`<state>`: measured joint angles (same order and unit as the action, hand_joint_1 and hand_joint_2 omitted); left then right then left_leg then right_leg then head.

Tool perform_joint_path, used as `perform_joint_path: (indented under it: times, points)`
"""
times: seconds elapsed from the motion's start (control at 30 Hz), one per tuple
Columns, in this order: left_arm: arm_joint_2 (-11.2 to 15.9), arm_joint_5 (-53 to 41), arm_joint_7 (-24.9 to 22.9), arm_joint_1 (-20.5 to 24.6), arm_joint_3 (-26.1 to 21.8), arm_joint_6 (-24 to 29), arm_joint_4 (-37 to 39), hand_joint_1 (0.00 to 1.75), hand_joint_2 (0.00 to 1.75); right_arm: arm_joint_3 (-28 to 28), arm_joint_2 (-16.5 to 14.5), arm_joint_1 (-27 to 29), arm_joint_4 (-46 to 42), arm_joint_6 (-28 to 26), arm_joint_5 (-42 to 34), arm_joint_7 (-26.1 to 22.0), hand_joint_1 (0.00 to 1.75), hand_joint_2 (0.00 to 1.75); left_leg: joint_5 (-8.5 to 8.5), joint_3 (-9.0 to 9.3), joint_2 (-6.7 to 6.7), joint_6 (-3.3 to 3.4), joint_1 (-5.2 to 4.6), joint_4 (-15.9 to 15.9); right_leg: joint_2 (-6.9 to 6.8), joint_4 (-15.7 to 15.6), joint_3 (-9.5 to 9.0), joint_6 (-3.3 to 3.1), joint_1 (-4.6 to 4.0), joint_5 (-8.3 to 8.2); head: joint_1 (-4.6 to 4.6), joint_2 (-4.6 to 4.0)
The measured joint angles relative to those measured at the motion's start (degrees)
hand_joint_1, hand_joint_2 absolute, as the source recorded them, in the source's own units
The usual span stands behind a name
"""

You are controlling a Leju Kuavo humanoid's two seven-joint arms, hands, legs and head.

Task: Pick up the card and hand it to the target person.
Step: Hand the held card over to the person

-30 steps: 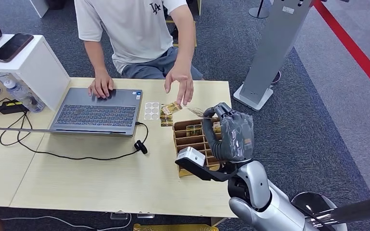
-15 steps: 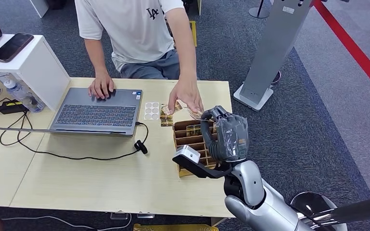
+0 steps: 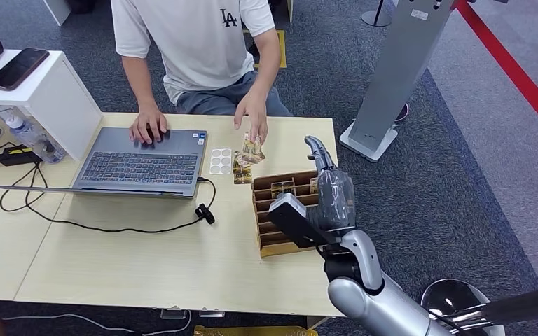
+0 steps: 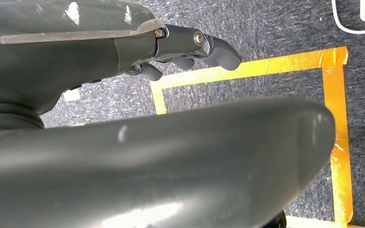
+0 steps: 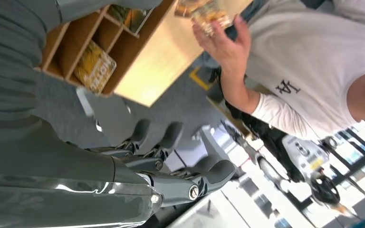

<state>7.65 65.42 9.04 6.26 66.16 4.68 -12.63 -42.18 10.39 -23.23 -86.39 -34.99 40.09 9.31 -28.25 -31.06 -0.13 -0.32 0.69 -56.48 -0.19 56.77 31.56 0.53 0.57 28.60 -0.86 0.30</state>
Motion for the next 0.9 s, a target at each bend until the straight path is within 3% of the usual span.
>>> perform_joint_path:
  times: [0.23, 0.6, 0.9]
  points:
    - [0.02, 0.91, -0.24, -0.1, -0.02, 0.64, 0.0, 0.0, 0.0, 2.35, 1.31, 2.29, -1.32, 1.69, -19.02, -4.34, 0.0, 1.75, 0.0, 0.0, 0.0, 0.0, 0.0, -0.01, 0.0, 0.0, 0.0, 0.0, 0.0, 0.0, 0.04, 0.0]
    - [0.12, 1.9, -1.21, -0.32, -0.04, 1.52, 0.0, 0.0, 0.0, 8.64, 5.01, 9.09, -6.43, 1.17, -28.29, -4.01, 0.0, 1.75, -0.01, 0.01, 0.0, 0.01, 0.0, -0.01, 0.0, -0.02, 0.0, 0.0, 0.0, 0.0, 0.06, -0.01]
    - [0.17, 1.82, -2.3, -0.28, -0.04, 1.74, 0.0, 0.0, 0.0, 14.27, 7.0, 16.15, -10.49, 10.95, -47.42, -7.33, 0.0, 1.75, -0.01, -0.01, 0.0, 0.01, 0.0, 0.0, 0.0, -0.02, 0.0, 0.0, 0.0, 0.0, 0.05, -0.01]
